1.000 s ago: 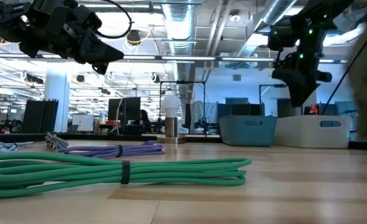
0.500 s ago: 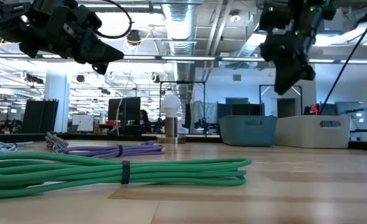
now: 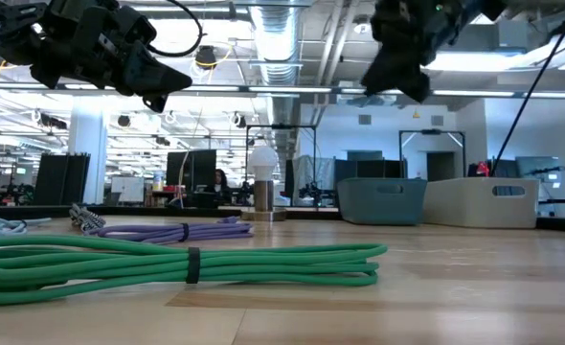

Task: Pick & Place USB Port
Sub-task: Put the braided white charger cable into the blue bin

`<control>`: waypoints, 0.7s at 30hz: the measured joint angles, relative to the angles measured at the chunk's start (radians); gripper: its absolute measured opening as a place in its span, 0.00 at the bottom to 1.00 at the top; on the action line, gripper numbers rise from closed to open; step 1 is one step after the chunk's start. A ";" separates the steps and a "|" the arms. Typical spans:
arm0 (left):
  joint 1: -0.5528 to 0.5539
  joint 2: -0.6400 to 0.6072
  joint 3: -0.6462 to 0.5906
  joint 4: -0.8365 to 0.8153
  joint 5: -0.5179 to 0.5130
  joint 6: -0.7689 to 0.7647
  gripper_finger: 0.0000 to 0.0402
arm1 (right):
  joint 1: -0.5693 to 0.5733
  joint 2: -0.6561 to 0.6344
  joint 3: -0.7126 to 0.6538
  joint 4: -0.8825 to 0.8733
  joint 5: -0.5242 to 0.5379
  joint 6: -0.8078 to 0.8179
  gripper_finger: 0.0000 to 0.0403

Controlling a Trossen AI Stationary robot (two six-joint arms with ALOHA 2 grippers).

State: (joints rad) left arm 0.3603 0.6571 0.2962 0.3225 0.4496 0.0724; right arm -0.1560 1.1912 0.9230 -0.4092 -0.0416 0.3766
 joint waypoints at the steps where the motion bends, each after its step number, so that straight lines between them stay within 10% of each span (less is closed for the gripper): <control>1: 0.000 0.000 0.000 0.000 0.000 -0.001 0.03 | 0.008 0.000 0.000 0.019 0.015 -0.013 0.22; 21: -0.243 0.000 0.000 -0.111 0.001 -0.163 0.15 | 0.104 0.009 0.001 0.051 0.129 -0.081 0.22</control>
State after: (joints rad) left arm 0.1176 0.6575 0.2962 0.2119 0.4506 -0.0902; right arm -0.0518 1.2003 0.9237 -0.3578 0.0875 0.2958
